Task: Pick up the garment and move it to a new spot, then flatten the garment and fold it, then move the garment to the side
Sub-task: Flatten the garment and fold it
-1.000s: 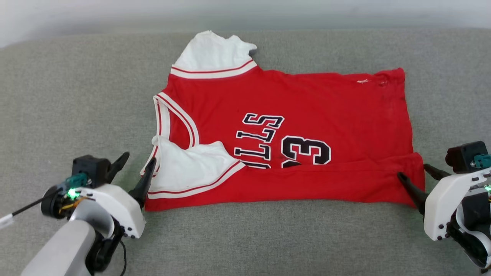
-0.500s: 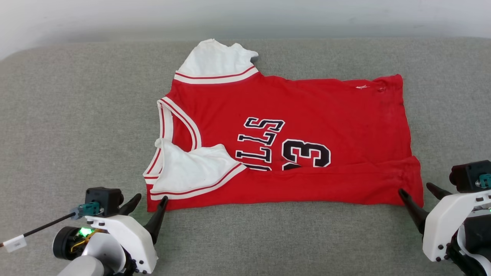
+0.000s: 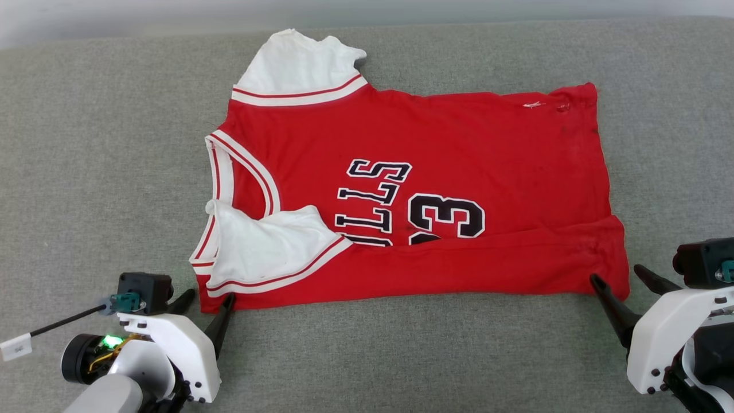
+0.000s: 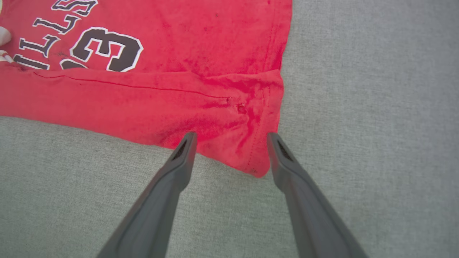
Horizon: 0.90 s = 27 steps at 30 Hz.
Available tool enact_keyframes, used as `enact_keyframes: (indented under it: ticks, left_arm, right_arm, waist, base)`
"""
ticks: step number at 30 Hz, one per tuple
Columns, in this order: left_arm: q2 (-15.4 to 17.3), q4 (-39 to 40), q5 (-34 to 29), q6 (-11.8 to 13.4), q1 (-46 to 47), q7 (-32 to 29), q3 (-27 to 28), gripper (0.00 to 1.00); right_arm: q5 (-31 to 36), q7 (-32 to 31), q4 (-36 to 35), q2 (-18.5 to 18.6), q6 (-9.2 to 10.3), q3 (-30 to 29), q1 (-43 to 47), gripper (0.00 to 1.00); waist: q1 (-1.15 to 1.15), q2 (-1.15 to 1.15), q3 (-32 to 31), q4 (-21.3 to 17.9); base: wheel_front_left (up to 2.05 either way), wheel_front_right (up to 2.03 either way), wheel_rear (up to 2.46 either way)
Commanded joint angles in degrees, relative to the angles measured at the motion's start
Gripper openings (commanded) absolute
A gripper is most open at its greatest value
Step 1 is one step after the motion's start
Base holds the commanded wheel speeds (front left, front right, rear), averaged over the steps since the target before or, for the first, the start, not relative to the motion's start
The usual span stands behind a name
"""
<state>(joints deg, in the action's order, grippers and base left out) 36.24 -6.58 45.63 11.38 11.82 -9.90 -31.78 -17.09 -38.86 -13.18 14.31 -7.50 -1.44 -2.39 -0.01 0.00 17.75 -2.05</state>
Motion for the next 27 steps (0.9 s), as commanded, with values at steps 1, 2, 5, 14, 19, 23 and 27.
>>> enact_keyframes:
  ticks: [1, 2, 5, 14, 19, 23, 27]
  left_arm:
    - [-0.91, -2.57, 0.54, -0.24, -1.25, -2.04, -1.73, 0.91]
    - [-1.10, -3.00, 0.65, -0.59, -1.23, -2.62, -2.22, 0.29]
    - [-1.65, -3.69, 0.73, -1.85, -1.14, -3.22, -3.37, 0.00]
    - [-0.45, 2.87, -0.73, -1.33, -1.63, 0.90, -2.40, 0.00]
    - [1.31, 8.91, -2.68, -0.22, -2.38, 1.43, -2.51, 0.00]
    - [2.36, 12.99, -3.70, 0.56, -2.46, 0.59, -2.90, 0.00]
    - [3.63, 16.46, -4.78, 1.21, -2.43, -0.53, -3.41, 0.00]
  right_arm:
    - [0.36, 0.00, -0.43, -0.34, 0.03, -0.27, 0.43, 1.00]
    - [0.56, -0.15, -0.55, -0.41, 0.03, -0.34, 0.56, 1.00]
    - [0.84, -0.46, -0.76, -0.20, 0.03, -0.47, 0.82, 1.00]
    - [5.37, -1.77, 2.63, 0.30, 0.03, -3.01, 0.68, 1.00]
    - [7.69, -2.95, 7.33, 0.09, 0.03, -3.86, -0.63, 1.00]
    - [8.97, -3.06, 11.63, -1.40, 0.03, -4.37, -1.87, 1.00]
    - [7.45, -4.26, 16.68, -3.11, 0.03, -3.57, -2.58, 1.00]
  waist:
    - [0.01, 0.00, 0.30, -0.09]
    - [0.01, 0.00, 0.40, -0.08]
    - [0.01, 0.00, 0.39, 0.09]
    - [0.01, 0.00, -3.57, 2.88]
    - [0.01, 0.00, -3.79, 4.62]
    - [0.01, 0.00, -3.16, 5.67]
    - [0.01, 0.00, -1.95, 6.76]
  base:
    - [0.00, 0.00, 0.00]
    - [0.00, 0.00, 0.00]
    - [0.00, 0.00, 0.00]
    - [0.00, 0.00, 0.00]
    - [0.00, 0.00, 0.00]
    - [0.00, 0.00, 0.00]
    - [0.00, 0.00, 0.00]
